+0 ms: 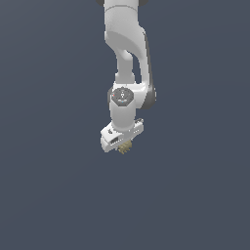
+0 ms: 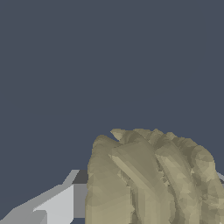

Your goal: Pick up the object and move it to a goal position.

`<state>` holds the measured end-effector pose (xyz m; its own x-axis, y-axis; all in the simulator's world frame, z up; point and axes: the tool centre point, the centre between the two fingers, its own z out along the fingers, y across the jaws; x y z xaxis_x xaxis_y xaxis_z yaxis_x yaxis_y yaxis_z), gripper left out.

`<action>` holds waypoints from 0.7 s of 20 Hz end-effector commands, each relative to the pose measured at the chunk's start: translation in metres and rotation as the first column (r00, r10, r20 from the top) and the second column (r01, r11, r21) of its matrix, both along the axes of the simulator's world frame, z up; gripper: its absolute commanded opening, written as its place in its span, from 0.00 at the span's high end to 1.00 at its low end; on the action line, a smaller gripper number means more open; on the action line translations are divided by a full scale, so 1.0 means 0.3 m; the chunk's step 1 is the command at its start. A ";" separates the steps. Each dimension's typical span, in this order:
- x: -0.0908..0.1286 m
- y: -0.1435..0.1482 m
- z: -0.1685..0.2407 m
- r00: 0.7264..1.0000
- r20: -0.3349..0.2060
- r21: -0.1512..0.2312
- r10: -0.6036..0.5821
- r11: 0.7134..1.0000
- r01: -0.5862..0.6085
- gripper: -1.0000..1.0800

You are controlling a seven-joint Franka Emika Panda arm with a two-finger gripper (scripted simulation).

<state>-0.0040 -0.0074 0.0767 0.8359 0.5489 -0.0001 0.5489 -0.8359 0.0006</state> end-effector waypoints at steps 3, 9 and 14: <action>0.044 0.066 0.108 1.000 0.001 0.000 0.001 1.000 -0.001 1.00; 0.117 0.171 0.279 1.000 0.001 0.000 0.001 1.000 -0.001 1.00; 0.178 0.254 0.414 1.000 0.001 0.000 0.001 1.000 -0.001 1.00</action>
<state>0.0444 0.0618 0.1894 0.8348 0.5505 0.0016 0.5505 -0.8348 0.0012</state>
